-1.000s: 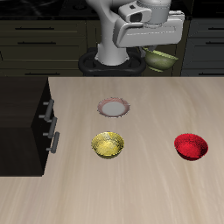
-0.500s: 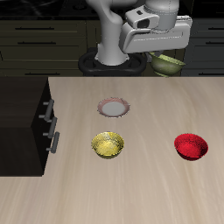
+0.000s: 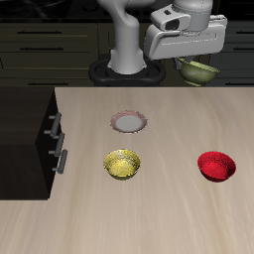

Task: Place the green bowl on top of the wooden cabinet

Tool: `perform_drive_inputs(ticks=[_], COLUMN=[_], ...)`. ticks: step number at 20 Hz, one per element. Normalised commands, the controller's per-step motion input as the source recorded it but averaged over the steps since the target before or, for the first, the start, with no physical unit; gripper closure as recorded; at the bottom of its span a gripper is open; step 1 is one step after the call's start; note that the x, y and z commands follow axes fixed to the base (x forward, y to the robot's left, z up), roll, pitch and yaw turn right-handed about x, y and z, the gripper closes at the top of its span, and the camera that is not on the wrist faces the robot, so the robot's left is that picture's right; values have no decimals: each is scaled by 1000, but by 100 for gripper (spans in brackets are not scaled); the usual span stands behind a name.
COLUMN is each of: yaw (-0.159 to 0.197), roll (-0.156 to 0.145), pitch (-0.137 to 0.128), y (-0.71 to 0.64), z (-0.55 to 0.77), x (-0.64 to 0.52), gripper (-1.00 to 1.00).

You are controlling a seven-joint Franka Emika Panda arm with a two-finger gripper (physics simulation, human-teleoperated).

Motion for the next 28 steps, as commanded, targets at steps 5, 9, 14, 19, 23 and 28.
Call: perform_drive_inputs(ticks=[5,9,14,19,23,28], yaw=[25,-5,12,6,-8,4], roll=[-5,12,-30,-45,-45,-52], pitch=[5,7,3,-1,-12,-3], y=[45,53,-232,-259,-368,-527], z=[2,-42,-19,-19,52,9], x=[218,-1,127,103,63,181], gripper=[100,100,100,100,100,100])
